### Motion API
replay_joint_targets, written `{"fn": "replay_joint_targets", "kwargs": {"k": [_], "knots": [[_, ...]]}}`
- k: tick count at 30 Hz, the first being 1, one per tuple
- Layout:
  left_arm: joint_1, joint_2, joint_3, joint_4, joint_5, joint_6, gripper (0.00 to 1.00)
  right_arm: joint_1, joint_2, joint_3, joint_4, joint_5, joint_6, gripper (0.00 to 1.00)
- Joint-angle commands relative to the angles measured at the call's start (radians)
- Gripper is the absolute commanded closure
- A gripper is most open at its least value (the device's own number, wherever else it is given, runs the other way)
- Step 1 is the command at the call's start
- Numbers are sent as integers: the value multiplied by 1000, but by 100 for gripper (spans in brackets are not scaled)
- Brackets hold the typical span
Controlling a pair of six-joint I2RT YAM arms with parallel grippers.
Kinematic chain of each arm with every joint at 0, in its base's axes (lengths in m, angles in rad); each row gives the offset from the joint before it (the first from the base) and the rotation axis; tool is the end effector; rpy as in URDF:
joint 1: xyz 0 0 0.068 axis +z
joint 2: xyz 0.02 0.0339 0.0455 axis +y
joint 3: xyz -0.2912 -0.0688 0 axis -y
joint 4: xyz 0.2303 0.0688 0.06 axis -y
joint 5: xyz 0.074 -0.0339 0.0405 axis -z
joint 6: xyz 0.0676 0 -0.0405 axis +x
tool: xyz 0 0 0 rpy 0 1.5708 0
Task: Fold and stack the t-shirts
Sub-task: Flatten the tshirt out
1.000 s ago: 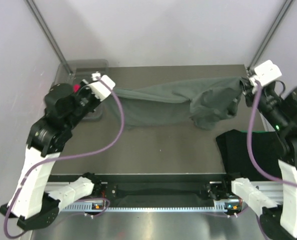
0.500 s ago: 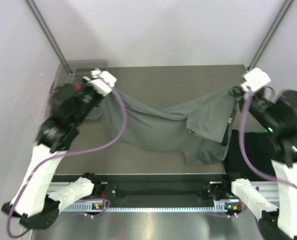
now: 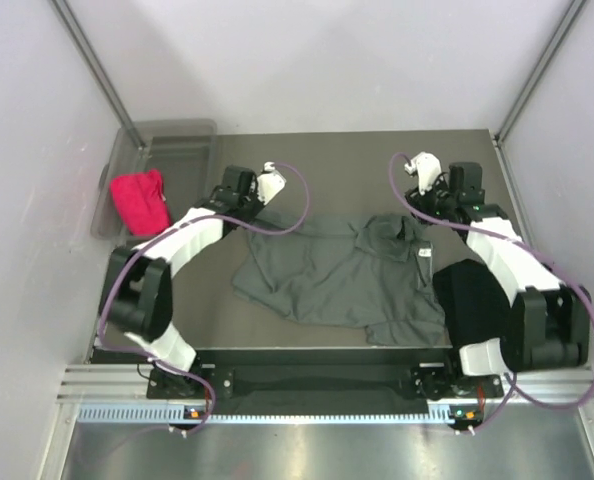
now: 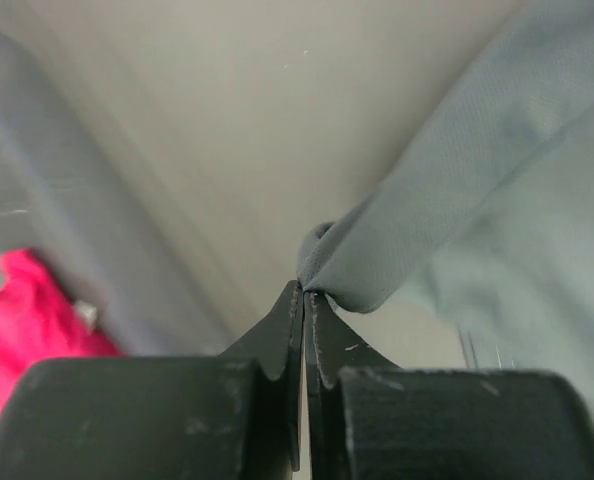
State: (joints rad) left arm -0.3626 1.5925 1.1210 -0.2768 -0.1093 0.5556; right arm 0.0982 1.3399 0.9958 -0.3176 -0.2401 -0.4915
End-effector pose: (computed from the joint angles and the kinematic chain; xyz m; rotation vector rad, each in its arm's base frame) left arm 0.3413 -0.1216 0.2574 0.9799 2.1075 0.2242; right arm 0.2976 0.0455 0.2899 -0.7658 2.0739 0.0504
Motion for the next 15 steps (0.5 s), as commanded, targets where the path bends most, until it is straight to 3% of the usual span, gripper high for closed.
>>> {"fn": "replay_joint_targets", "kwargs": {"k": [1, 3, 5, 6, 7, 12, 15], "knots": [[8, 108, 112, 159, 2, -74, 100, -67, 100, 111, 169, 41, -1, 42], [8, 161, 157, 154, 2, -109, 100, -90, 105, 122, 161, 1, -18, 41], [7, 178, 168, 151, 13, -147, 100, -146, 78, 104, 77, -164, -169, 44], [5, 179, 169, 149, 20, -163, 100, -147, 71, 101, -4, -238, -267, 44], [5, 178, 168, 149, 26, -187, 100, -144, 67, 101, -194, -352, -439, 45], [-7, 153, 140, 148, 42, -206, 100, -135, 79, 78, -531, -488, -608, 55], [-7, 133, 119, 151, 40, -206, 100, -106, 78, 9, -581, -455, -722, 55]]}}
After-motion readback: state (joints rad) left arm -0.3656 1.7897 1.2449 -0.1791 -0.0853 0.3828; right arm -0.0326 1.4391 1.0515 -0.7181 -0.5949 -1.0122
